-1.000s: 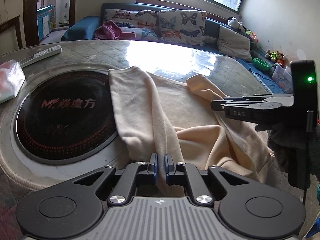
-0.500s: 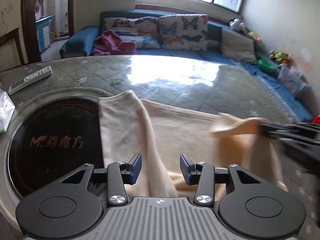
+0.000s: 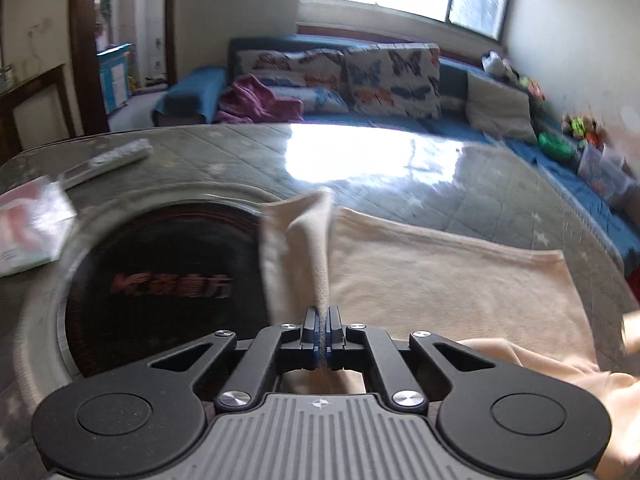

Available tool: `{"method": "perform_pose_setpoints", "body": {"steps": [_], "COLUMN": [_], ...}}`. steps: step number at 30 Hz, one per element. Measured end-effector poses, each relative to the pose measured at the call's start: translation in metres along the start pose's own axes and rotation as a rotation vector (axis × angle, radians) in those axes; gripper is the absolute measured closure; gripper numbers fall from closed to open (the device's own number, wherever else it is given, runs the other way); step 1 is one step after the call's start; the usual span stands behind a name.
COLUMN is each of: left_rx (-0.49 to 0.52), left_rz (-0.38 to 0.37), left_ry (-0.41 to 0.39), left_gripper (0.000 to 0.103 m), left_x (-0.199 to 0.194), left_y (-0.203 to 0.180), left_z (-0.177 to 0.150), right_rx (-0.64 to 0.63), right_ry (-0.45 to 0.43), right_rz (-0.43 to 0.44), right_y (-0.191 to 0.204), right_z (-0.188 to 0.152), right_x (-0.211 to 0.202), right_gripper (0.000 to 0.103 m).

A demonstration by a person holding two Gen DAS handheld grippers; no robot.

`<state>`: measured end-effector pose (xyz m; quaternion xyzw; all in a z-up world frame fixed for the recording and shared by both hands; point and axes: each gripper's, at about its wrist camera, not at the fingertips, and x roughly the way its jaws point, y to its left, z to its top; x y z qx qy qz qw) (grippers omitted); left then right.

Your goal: Fold clothes

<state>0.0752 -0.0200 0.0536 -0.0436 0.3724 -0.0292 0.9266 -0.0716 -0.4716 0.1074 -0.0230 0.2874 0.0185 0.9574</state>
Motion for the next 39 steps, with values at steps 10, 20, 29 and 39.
{"method": "perform_pose_setpoints", "body": {"steps": [10, 20, 29, 39], "left_rx": [-0.126, -0.125, 0.078, 0.346], "left_rz": [0.084, 0.157, -0.028, -0.266], "left_ry": [0.049, 0.072, 0.036, 0.025], "left_gripper": [0.099, 0.073, 0.049, 0.051], "left_x": [-0.059, -0.085, -0.083, -0.072], "left_y": [0.068, 0.080, 0.013, -0.063], "left_z": [-0.061, -0.086, -0.081, -0.087], "right_rx": [0.144, 0.130, -0.067, -0.071], "right_ry": [0.193, 0.117, 0.146, 0.169], "right_rz": [-0.096, -0.067, -0.002, -0.164], "right_y": [-0.050, -0.057, -0.003, -0.033], "right_z": [-0.060, -0.043, -0.029, -0.042], "right_x": [-0.005, -0.010, 0.038, 0.036], "right_gripper": [0.091, 0.074, 0.042, 0.031]}}
